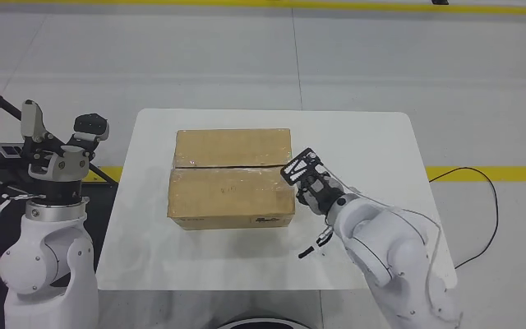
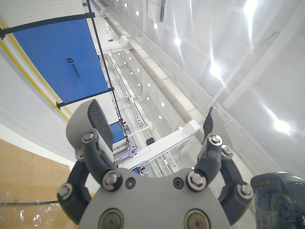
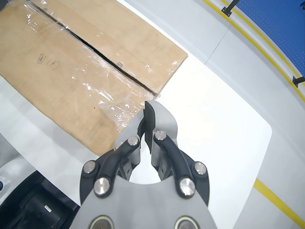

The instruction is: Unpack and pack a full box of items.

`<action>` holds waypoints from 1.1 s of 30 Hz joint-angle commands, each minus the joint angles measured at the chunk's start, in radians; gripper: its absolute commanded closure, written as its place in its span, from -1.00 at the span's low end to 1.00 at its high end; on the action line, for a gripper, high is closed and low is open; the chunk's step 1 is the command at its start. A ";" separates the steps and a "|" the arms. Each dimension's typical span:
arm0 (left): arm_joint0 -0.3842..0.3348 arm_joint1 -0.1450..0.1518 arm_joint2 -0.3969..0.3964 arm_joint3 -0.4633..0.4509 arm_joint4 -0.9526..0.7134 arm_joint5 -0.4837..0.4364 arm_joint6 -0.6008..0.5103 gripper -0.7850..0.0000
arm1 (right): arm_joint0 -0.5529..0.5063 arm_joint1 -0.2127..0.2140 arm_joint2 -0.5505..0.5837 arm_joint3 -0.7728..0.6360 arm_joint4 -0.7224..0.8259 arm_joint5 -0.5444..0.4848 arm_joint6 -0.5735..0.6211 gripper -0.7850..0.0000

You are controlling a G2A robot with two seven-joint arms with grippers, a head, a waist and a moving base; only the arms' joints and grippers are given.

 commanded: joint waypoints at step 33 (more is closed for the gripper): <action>0.000 0.000 0.000 0.000 0.000 0.000 0.000 -1.00 | -0.055 0.025 0.185 0.081 0.387 0.002 0.013 0.32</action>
